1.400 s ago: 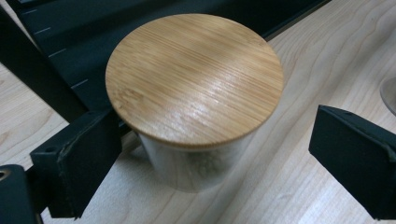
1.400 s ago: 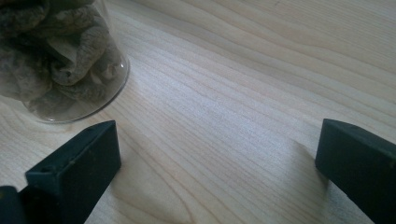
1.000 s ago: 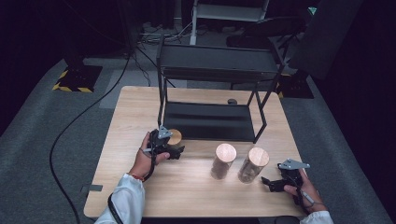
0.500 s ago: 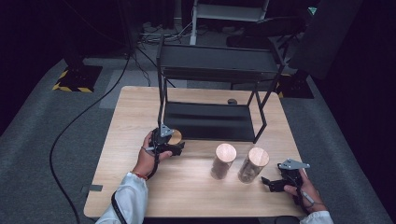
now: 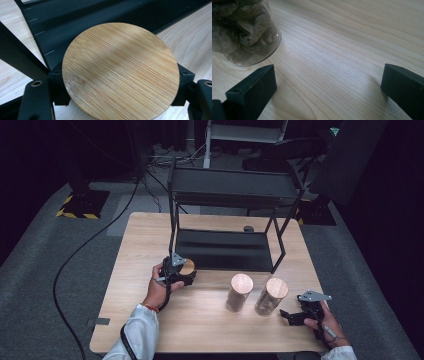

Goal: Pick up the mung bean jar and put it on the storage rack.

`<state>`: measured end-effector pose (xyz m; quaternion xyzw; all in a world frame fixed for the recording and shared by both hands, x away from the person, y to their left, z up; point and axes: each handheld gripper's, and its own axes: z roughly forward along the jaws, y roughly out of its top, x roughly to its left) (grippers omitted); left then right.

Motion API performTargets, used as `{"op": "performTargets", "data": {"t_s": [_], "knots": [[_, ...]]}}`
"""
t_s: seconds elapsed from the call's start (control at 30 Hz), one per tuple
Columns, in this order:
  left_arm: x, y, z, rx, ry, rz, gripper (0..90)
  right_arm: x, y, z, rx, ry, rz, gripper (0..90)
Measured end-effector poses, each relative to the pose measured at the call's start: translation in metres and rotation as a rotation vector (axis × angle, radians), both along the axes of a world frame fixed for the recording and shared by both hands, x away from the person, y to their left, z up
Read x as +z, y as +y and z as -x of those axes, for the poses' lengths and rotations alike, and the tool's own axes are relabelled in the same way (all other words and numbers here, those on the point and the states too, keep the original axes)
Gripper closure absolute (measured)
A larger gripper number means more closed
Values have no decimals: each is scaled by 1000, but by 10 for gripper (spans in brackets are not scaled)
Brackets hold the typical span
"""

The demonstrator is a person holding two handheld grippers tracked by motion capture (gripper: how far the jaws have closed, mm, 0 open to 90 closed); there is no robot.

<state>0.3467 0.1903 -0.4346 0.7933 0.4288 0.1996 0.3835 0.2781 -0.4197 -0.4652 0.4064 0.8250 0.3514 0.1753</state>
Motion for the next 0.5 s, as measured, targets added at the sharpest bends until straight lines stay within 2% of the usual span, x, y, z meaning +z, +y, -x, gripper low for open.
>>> {"op": "performTargets", "data": {"t_s": [0.5], "knots": [[2,-3,1,5,-1,-13,248,0,0,0,0,0,0,0]]}}
